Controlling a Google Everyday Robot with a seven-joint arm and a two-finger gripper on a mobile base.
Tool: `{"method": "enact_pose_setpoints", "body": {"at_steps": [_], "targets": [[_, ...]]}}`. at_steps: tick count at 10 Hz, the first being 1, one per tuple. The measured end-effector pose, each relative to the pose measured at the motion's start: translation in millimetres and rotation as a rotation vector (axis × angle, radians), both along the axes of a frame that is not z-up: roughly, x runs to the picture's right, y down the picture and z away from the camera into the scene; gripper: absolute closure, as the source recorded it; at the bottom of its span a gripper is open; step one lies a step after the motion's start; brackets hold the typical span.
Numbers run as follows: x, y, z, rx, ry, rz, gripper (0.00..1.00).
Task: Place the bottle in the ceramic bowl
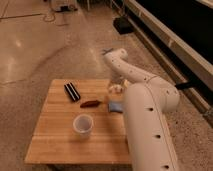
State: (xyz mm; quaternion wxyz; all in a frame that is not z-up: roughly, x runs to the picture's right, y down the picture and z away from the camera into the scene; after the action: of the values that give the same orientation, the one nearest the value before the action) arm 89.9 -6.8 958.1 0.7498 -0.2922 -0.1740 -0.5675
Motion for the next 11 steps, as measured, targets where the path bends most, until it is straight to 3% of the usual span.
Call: {"method": "enact_pose_setpoints", "body": {"at_steps": [3, 6, 9, 11], "targets": [[8.0, -20.4, 15.2, 0.031, 0.001, 0.106, 0.20], [25.7, -33.9, 36.1, 0.038, 0.070, 0.204, 0.20], [35.5, -36.5, 44.0, 0.037, 0.117, 0.240, 0.20], [34.1, -36.9, 44.5, 0.037, 0.117, 0.240, 0.20]]}}
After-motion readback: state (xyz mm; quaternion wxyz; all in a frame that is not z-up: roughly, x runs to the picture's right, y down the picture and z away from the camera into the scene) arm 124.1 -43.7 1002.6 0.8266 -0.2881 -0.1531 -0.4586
